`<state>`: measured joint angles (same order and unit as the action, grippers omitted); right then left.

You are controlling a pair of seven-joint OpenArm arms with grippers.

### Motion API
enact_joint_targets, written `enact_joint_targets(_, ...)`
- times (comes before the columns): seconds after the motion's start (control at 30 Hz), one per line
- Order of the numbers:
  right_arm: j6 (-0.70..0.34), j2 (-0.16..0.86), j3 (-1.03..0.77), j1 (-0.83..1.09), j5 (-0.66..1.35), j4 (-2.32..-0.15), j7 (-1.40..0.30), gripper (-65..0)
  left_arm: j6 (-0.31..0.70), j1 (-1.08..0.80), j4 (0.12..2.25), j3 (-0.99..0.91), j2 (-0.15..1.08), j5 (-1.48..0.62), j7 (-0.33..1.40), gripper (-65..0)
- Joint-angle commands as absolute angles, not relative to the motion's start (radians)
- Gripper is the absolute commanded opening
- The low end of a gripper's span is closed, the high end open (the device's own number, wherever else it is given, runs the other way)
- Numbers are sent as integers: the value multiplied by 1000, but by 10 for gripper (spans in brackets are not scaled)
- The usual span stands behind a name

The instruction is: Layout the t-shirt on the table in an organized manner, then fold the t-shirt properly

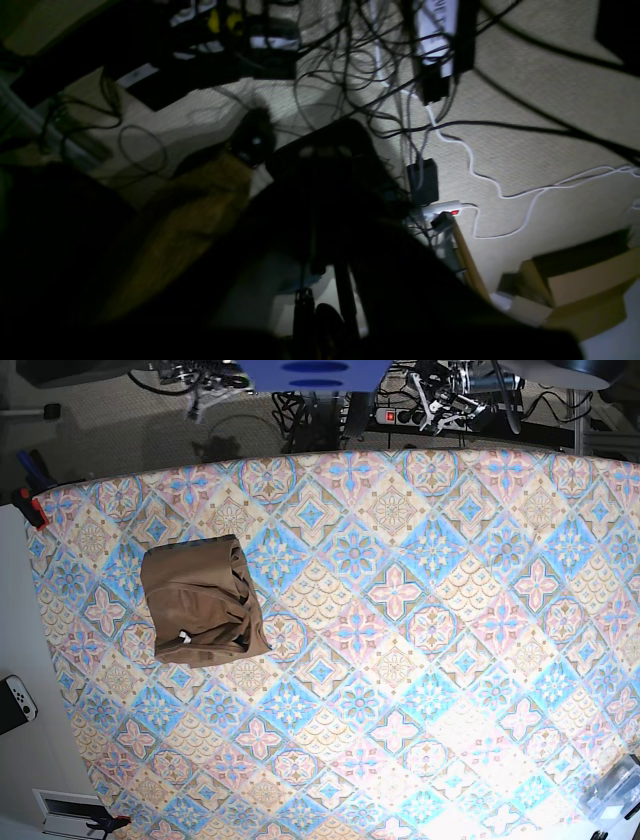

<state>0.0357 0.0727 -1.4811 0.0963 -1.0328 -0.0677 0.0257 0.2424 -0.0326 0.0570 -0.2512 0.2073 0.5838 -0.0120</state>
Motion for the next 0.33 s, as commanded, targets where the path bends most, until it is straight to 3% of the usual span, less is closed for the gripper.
enact_joint_targets(0.0,38,82,-1484,91,-1032,-70,38,-650,245,-27,58,-252,202,590,-10,-650)
enact_joint_targets(0.3,38,85,-1484,90,-1032,-70,38,-650,245,7,58,-252,137,591,-7,-650)
